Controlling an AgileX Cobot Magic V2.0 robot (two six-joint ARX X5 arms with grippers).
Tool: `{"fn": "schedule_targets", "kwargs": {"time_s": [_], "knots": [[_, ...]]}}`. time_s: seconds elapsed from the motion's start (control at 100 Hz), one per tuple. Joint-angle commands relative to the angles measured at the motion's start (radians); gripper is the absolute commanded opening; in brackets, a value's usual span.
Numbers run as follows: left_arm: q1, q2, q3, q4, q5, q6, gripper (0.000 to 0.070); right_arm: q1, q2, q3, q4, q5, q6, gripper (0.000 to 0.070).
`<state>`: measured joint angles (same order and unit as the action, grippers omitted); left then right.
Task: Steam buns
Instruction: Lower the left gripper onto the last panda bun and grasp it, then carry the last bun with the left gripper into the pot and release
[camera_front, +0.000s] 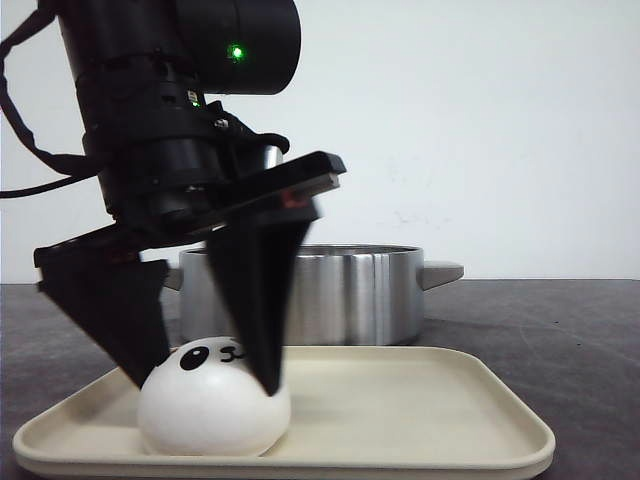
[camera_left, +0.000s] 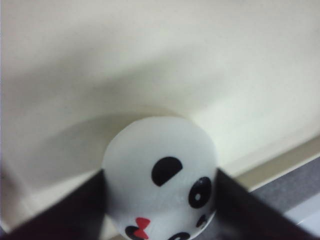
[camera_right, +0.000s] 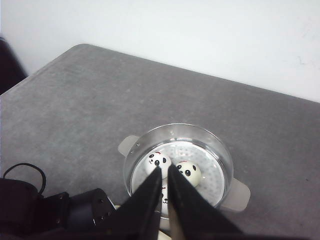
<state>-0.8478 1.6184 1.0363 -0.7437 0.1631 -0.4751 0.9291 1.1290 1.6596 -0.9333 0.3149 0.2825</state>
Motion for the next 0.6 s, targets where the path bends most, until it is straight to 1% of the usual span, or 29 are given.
{"fn": "schedule_targets", "kwargs": {"time_s": [0.0,0.05,0.16,0.23,0.32,0.38,0.42,0.5,0.59], "knots": [[-0.012,0.019,0.012,0.001,-0.008,-0.002,0.0081,0.011,0.006,0.016,0.005,0.002,-0.014,0.0011],[-0.012,0.019,0.012,0.003,-0.009,0.010,0.0000,0.011,0.006,0.016,0.005,0.002,-0.014,0.0011],[-0.012,0.011,0.017,0.003,-0.015,0.025,0.0000,0.011,0.006,0.016,0.005,0.003,-0.014,0.0011],[-0.012,-0.013,0.034,0.002,-0.017,0.052,0.0000,0.011,0.006,0.016,0.005,0.004,-0.014,0.0011],[-0.012,-0.055,0.092,-0.023,-0.018,0.113,0.0000,0.011,0.006,0.016,0.005,0.004,-0.014,0.0011],[-0.012,-0.077,0.154,-0.059,-0.028,0.171,0.0000,0.011,0.006,0.016,0.005,0.004,-0.014,0.0011],[-0.012,-0.084,0.203,-0.092,-0.052,0.220,0.0000,0.011,0.006,0.016,0.005,0.004,-0.014,0.0011],[-0.006,-0.086,0.306,-0.156,-0.143,0.315,0.0000,0.011,0.006,0.016,0.008,0.004,-0.014,0.0011],[0.013,-0.086,0.382,-0.155,-0.227,0.408,0.0000,0.011,0.006,0.016,0.016,0.003,-0.014,0.0011]]}}
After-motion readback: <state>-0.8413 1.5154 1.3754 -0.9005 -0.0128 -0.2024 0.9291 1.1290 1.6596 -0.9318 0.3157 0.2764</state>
